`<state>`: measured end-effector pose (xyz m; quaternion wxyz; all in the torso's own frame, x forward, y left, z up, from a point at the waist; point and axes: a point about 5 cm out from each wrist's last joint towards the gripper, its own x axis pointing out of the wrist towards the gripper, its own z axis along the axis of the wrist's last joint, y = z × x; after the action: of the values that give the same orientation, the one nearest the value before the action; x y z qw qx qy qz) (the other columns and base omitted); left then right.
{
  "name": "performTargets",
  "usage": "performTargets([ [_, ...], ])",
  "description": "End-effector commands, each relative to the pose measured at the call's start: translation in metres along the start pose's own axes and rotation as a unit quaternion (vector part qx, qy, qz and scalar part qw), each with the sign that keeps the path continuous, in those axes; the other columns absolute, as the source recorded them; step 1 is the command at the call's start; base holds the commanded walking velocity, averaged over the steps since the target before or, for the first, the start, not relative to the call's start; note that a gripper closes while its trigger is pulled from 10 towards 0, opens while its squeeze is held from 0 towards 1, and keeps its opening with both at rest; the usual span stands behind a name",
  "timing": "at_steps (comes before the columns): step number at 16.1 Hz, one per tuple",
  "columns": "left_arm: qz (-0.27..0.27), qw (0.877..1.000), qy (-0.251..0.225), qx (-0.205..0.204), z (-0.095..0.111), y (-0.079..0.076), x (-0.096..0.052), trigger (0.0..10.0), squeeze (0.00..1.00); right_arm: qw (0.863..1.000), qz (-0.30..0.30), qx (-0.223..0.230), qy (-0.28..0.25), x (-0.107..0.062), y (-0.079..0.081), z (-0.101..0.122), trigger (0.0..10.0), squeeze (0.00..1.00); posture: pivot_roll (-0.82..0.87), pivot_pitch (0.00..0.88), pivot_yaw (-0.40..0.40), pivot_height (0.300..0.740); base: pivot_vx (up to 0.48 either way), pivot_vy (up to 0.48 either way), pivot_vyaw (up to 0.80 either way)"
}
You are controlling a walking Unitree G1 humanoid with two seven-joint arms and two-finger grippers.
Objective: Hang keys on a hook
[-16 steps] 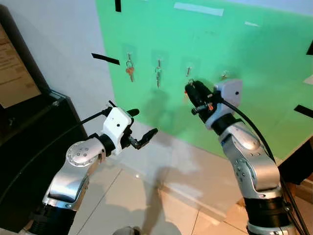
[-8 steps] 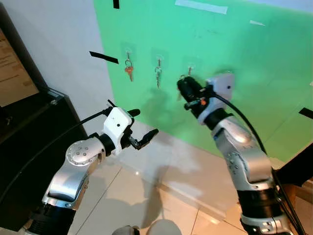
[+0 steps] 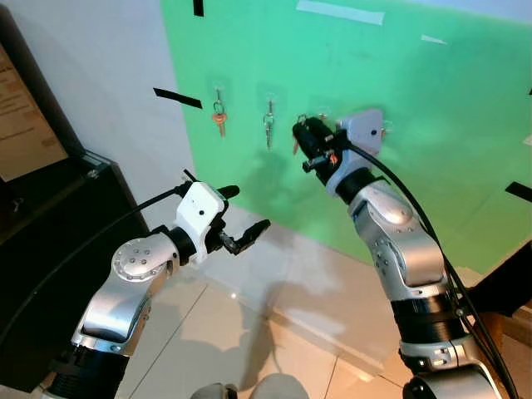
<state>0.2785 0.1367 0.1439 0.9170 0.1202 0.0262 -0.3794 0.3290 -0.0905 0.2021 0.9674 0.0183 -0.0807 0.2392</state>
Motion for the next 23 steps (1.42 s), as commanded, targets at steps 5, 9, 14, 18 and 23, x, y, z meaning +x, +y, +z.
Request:
performTargets([
  [5,-0.009,1.000,-0.002,0.011,0.005,0.001,0.002,10.0,0.16,0.997,-0.073,-0.035,0.017,0.003,-0.022,-0.005,10.0,0.00,-0.04,0.000,0.021,0.740,0.000,0.000,0.00],
  [9,-0.012,1.000,-0.001,0.012,0.005,0.001,0.003,10.0,0.17,0.995,-0.090,-0.029,0.016,-0.001,-0.030,-0.005,10.0,0.00,-0.04,0.000,0.026,0.740,0.000,0.000,0.00],
  [14,-0.016,1.000,0.002,0.012,0.004,0.001,0.005,10.0,0.16,0.992,-0.102,-0.033,0.061,-0.007,-0.035,-0.019,10.0,0.00,-0.05,0.000,0.030,0.740,0.000,0.000,0.00],
  [18,-0.017,1.000,0.003,0.013,0.004,0.001,0.006,10.0,0.16,0.990,-0.084,-0.043,0.101,-0.008,-0.027,-0.033,10.0,0.00,-0.05,0.000,0.029,0.740,0.000,0.000,0.00],
  [23,-0.023,1.000,0.003,0.013,0.003,0.001,0.009,10.0,0.16,0.988,-0.097,-0.035,0.115,-0.010,-0.027,-0.036,10.0,0.00,-0.07,0.000,0.040,0.740,0.000,0.000,0.00],
])
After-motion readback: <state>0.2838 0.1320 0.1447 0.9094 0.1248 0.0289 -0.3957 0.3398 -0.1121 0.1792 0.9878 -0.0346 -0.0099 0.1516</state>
